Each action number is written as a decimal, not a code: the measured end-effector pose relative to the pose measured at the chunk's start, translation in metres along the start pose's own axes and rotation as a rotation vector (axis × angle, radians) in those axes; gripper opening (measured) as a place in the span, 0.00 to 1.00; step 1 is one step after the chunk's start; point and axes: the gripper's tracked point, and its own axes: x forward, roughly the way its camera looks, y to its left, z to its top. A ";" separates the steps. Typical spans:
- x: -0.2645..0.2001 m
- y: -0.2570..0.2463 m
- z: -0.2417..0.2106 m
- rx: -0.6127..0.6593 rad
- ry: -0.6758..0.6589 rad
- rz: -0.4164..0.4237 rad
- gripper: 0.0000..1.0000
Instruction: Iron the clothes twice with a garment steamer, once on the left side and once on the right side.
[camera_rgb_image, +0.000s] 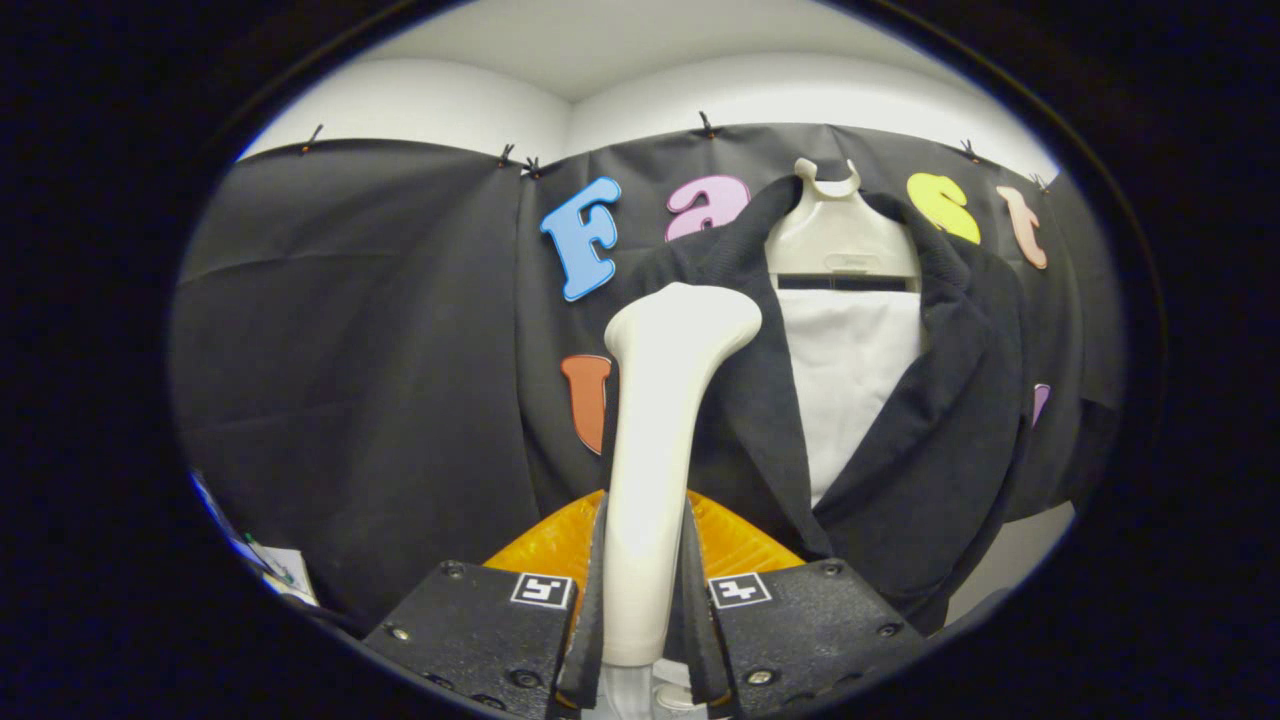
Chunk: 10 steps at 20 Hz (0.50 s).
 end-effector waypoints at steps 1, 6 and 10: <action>0.002 -0.001 -0.005 -0.002 0.010 0.000 0.36; 0.003 -0.007 -0.027 0.003 0.047 -0.006 0.36; -0.003 -0.015 -0.041 0.004 0.068 -0.013 0.36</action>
